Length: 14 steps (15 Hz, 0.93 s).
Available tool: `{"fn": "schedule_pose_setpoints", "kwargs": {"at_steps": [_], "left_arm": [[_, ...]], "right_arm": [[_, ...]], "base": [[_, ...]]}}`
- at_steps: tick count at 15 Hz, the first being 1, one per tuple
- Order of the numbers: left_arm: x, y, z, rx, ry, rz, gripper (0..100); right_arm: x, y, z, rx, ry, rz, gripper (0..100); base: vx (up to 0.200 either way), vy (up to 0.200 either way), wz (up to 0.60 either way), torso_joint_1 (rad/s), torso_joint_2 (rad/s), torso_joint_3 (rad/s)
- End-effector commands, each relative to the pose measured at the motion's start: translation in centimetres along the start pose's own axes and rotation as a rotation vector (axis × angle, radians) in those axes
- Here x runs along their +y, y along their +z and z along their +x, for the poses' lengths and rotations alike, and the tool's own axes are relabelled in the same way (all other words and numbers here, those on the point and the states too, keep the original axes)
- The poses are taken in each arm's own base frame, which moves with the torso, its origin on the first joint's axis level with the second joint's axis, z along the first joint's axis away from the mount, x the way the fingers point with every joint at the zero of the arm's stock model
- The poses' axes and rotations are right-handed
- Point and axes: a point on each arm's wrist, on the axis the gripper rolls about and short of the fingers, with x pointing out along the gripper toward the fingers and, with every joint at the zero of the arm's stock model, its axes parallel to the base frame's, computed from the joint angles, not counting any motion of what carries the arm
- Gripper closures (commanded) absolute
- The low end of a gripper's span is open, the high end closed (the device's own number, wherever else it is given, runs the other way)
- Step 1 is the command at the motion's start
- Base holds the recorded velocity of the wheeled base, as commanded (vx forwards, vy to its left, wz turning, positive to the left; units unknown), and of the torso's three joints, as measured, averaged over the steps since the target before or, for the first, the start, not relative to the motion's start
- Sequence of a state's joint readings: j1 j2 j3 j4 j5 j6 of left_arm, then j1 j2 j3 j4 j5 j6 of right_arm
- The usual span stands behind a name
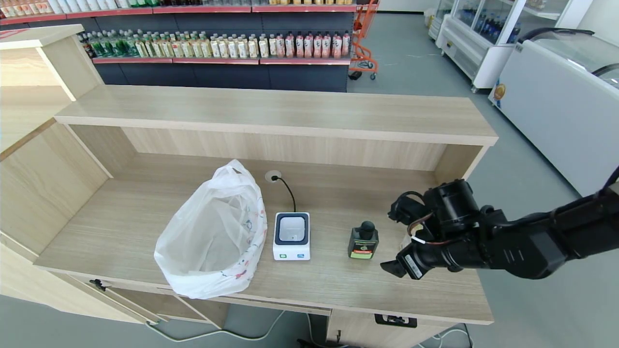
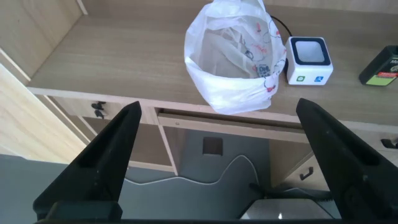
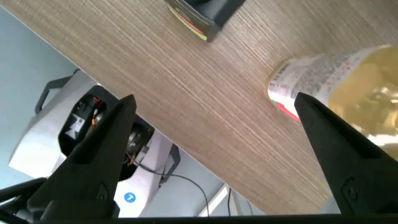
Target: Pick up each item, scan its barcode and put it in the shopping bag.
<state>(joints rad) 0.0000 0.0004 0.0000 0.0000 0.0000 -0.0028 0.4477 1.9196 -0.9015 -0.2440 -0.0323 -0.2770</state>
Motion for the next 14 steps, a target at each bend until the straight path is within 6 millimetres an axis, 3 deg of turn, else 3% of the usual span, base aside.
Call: {"fn": "schedule_pose_setpoints", "kwargs": {"at_steps": [1,5,14], "left_arm": [[0.0,0.0,0.0,0.001,0.0,0.0,0],[0.0,0.0,0.0,0.001,0.0,0.0,0],[0.0,0.0,0.0,0.001,0.0,0.0,0]], "right_arm": [[0.9,0.1,2.9,0.015,0.038,-0.032,0],[1.2,1.4,6.0,-0.058,0.028,-0.116,0],[2.1,3.2,10.4,-0.17,0.061,-0.145,0]], "base": [[0.0,0.0,0.0,0.0,0.0,0.0],[0.0,0.0,0.0,0.0,0.0,0.0],[0.0,0.0,0.0,0.0,0.0,0.0]]}}
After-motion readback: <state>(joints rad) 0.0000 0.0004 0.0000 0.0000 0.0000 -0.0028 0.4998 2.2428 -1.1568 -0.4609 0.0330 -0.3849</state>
